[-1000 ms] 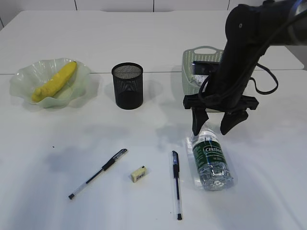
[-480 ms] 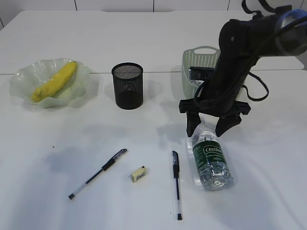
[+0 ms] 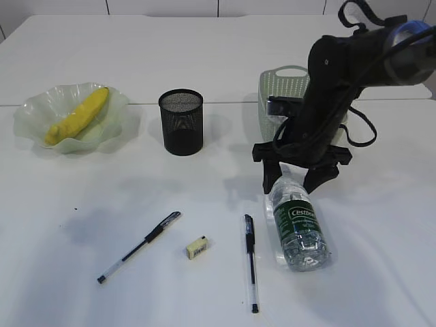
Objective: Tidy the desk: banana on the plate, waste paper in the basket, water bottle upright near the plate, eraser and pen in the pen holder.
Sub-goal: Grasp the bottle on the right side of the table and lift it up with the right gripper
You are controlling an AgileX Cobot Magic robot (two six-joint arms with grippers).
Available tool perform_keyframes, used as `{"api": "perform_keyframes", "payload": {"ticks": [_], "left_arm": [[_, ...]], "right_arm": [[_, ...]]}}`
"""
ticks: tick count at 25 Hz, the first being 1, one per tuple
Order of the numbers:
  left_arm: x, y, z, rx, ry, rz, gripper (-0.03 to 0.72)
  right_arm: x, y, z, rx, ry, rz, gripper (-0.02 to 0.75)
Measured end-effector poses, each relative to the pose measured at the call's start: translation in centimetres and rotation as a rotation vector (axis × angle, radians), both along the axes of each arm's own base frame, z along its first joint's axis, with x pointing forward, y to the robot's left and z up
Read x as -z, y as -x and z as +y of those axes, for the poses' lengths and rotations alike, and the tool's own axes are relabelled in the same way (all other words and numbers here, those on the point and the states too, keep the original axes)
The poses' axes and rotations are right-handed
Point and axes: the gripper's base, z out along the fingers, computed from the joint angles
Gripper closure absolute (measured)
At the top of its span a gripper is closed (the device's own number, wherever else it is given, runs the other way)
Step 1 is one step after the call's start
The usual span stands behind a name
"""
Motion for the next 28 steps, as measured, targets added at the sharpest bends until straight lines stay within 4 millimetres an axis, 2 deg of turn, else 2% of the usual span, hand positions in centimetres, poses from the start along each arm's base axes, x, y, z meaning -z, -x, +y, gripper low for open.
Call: {"api": "perform_keyframes", "payload": {"ticks": [13,22,28], "left_arm": [[0.0,0.0,0.0,0.000,0.000,0.000,0.201],[0.0,0.0,0.0,-0.001,0.001,0.000,0.201],[0.0,0.0,0.0,-0.001,0.001,0.000,0.201]], "right_arm": [[2.1,0.2,0.0,-0.001,0.020,0.076,0.155],[2.1,0.2,0.0,-0.002,0.021,0.079,0.240],[1.7,0.0,0.1,-0.007,0.011,0.086,0.351]]}}
